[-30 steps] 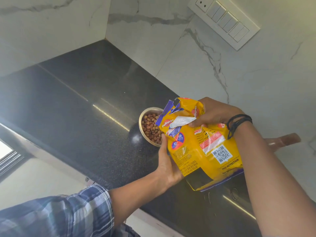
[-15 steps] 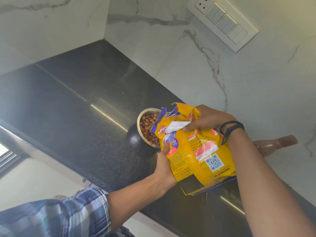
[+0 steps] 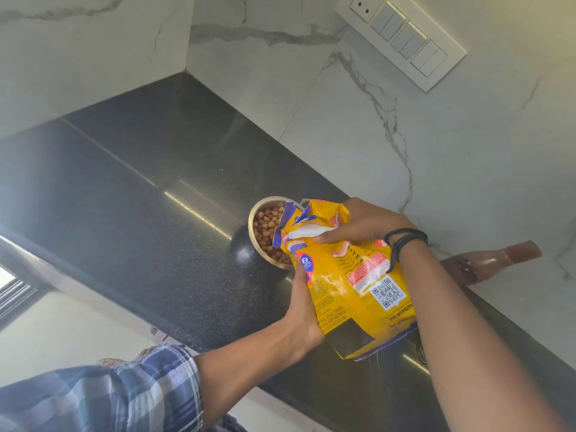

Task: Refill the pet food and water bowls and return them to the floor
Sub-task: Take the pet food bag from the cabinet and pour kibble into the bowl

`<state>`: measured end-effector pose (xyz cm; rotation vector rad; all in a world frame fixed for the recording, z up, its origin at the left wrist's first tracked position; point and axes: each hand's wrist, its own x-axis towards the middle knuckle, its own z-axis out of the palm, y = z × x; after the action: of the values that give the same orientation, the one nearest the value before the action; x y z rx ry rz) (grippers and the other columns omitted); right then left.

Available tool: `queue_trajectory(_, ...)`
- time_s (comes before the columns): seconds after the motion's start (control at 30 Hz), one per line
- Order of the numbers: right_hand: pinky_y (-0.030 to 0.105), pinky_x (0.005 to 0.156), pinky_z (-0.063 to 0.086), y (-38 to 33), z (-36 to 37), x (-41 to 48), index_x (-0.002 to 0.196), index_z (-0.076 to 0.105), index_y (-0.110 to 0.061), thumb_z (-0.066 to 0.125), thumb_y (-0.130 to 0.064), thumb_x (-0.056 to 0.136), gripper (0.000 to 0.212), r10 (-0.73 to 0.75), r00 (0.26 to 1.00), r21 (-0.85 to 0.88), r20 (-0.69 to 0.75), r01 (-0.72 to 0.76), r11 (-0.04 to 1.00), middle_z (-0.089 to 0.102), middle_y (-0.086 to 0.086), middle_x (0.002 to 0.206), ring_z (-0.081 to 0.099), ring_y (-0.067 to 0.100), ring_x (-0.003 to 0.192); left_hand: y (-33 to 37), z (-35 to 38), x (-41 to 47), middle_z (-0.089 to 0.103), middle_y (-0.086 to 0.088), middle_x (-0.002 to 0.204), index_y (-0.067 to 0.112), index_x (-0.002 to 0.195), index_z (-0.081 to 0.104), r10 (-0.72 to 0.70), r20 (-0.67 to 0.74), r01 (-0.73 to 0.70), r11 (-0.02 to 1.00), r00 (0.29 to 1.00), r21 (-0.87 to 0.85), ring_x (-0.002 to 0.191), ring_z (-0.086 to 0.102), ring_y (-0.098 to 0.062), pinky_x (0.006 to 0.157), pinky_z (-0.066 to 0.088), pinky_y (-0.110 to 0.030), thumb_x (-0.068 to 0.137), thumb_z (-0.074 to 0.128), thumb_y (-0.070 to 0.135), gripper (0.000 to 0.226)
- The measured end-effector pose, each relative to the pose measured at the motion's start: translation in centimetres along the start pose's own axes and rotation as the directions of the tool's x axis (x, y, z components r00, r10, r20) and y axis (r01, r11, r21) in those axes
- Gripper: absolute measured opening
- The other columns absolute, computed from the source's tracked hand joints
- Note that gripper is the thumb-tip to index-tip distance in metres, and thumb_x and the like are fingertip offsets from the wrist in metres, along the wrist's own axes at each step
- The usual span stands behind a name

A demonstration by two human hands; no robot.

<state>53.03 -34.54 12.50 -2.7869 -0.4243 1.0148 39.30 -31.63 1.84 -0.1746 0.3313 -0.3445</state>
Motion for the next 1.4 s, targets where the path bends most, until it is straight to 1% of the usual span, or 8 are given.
queue_trajectory(0.13,0.039,0.087,0.057,0.1,-0.2,0.2,0.108,0.072,-0.02,0.082,-0.039,0.078,0.037,-0.032,0.999,-0.044,-0.037,0.031,0.999,0.075,0.004,0.104,0.071,0.022,0.091,0.2,-0.4,0.1,0.075,-0.017,0.106,0.012,0.111,0.075,0.026,-0.041,-0.024,0.999,0.999,0.035,0.088,0.075,-0.036,0.072,0.061,-0.05,0.096,0.037,0.065,0.067)
queue_trajectory(0.23,0.035,0.083,0.054,0.3,-0.3,0.2,0.101,0.068,-0.024,0.081,-0.032,0.082,0.025,-0.07,0.996,-0.051,-0.05,0.067,0.996,0.073,0.004,0.101,0.07,0.023,0.093,0.5,-0.6,0.2,0.076,-0.017,0.099,0.012,0.11,0.069,0.035,-0.072,-0.03,0.997,0.997,0.072,0.08,0.076,-0.035,0.062,0.062,-0.047,0.097,0.039,0.061,0.06)
queue_trajectory(0.4,0.031,0.08,0.051,0.7,0.1,-0.3,0.106,0.069,-0.022,0.08,-0.028,0.083,0.026,-0.094,0.993,-0.014,-0.077,0.093,0.996,0.071,0.004,0.103,0.068,0.022,0.092,0.6,-1.4,0.4,0.072,-0.019,0.114,0.012,0.115,0.07,0.008,-0.073,-0.003,0.998,0.997,0.064,0.092,0.074,-0.038,0.072,0.061,-0.051,0.093,0.042,0.065,0.064)
queue_trajectory(0.57,0.042,0.09,0.056,2.1,1.1,-1.1,0.103,0.07,-0.026,0.081,-0.029,0.081,0.025,-0.083,0.988,0.076,-0.13,0.093,0.993,0.075,0.007,0.108,0.071,0.024,0.098,0.4,-2.0,-0.1,0.071,-0.021,0.116,0.01,0.117,0.07,-0.019,-0.056,0.023,0.997,0.998,0.076,0.093,0.073,-0.04,0.069,0.061,-0.051,0.094,0.041,0.065,0.066)
queue_trajectory(0.73,0.046,0.091,0.058,3.6,1.8,-2.3,0.109,0.073,-0.025,0.084,-0.032,0.077,0.034,-0.077,0.977,0.166,-0.201,0.111,0.98,0.077,0.002,0.105,0.073,0.018,0.093,0.3,-2.5,-0.2,0.064,-0.022,0.13,0.012,0.135,0.059,-0.038,-0.027,0.04,0.995,0.999,0.091,0.106,0.068,-0.041,0.082,0.058,-0.055,0.091,0.044,0.068,0.073)
queue_trajectory(0.9,0.045,0.088,0.059,3.8,2.0,-2.9,0.11,0.074,-0.025,0.086,-0.039,0.073,0.042,-0.051,0.979,0.203,-0.197,0.092,0.975,0.078,-0.002,0.102,0.075,0.015,0.09,0.0,-2.5,-0.4,0.067,-0.022,0.124,0.011,0.121,0.071,-0.026,0.042,0.022,0.997,0.999,0.072,0.101,0.07,-0.041,0.078,0.059,-0.055,0.09,0.04,0.069,0.073)
queue_trajectory(1.23,0.042,0.089,0.058,1.7,0.7,-2.4,0.105,0.072,-0.023,0.085,-0.035,0.075,0.035,-0.073,0.983,0.119,-0.171,0.095,0.988,0.076,0.003,0.105,0.072,0.02,0.093,0.1,-2.0,-0.1,0.073,-0.021,0.112,0.007,0.102,0.079,-0.034,-0.018,0.036,0.992,0.999,0.12,0.091,0.074,-0.038,0.078,0.058,-0.057,0.098,0.046,0.054,0.057)
queue_trajectory(1.4,0.036,0.085,0.056,0.9,0.5,-2.3,0.099,0.066,-0.028,0.082,-0.032,0.08,0.025,-0.102,0.982,0.1,-0.161,0.119,0.988,0.07,-0.001,0.096,0.069,0.019,0.088,0.6,-1.7,-0.2,0.076,-0.021,0.099,0.006,0.09,0.081,-0.015,-0.025,0.017,0.994,1.0,0.105,0.079,0.075,-0.037,0.063,0.061,-0.053,0.096,0.048,0.051,0.056)
